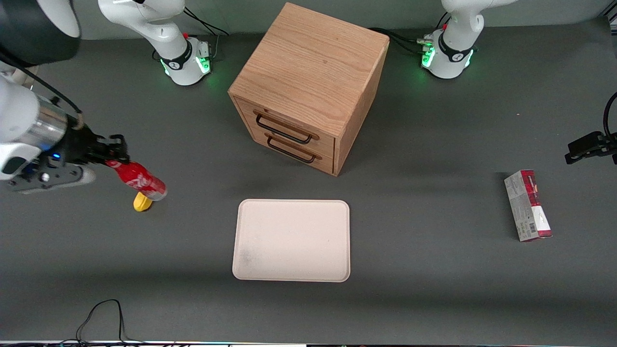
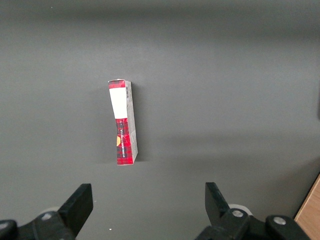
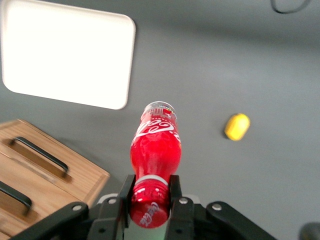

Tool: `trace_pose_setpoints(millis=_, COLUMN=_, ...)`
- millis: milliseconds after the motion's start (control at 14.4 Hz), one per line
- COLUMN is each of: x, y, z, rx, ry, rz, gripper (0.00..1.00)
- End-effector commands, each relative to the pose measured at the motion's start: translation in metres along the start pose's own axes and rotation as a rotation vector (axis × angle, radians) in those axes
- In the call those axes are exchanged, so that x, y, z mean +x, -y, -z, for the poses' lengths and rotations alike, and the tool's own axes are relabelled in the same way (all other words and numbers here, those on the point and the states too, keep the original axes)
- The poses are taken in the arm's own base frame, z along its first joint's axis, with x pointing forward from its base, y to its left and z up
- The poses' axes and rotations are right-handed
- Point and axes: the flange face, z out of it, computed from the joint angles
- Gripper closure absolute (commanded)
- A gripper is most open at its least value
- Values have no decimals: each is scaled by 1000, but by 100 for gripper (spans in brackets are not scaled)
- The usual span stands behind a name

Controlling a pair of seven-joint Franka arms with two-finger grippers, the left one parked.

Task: Place coke bottle on tray
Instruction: 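Lift the bottle and carry it with the right gripper toward the white tray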

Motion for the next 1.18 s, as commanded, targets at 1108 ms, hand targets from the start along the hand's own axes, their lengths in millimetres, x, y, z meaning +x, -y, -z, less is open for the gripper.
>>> trace_pose_setpoints(millis=1108, x=140, y=100, z=-248, rx=28, ry=-141, rz=-14, gripper=100)
